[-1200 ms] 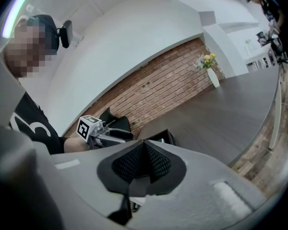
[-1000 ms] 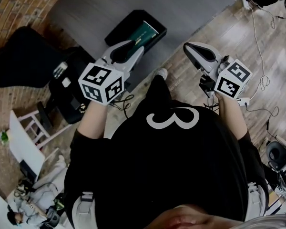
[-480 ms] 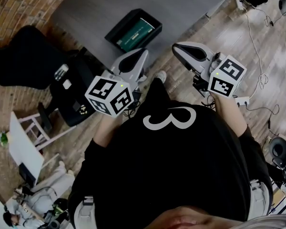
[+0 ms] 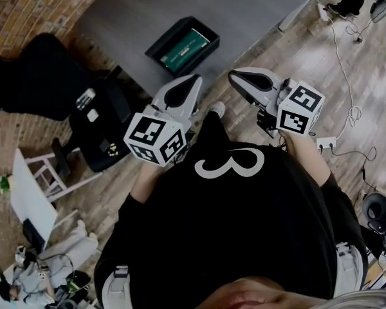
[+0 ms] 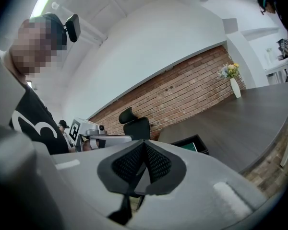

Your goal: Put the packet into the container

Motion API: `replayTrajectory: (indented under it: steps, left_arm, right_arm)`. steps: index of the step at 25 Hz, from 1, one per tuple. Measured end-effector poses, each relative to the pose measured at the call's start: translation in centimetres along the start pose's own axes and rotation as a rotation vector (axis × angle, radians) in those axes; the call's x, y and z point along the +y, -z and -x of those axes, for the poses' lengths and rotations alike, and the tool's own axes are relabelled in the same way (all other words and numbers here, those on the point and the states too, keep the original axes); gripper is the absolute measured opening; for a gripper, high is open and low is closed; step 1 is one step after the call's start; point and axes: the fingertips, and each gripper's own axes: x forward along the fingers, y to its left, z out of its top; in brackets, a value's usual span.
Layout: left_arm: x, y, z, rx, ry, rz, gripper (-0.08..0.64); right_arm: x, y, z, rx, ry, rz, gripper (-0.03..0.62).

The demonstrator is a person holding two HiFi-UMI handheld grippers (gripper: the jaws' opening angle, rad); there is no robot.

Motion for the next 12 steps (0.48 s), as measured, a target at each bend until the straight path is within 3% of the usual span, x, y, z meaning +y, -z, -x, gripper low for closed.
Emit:
replayTrajectory:
  steps: [7,12]
  left_arm:
    - [-0.6,0.6,0.0,0.033,0.002,-0.036,0.015]
    - [-0.2,0.7,-0.6,0.041,0.003,0.031,0.015]
  right_arm:
    - [-0.1,-0.2,0.5,-0.016,0.004,-0.009,0.002]
    - [-0.4,-0.4,0.6,-0.018,0.001,-0.013,0.002]
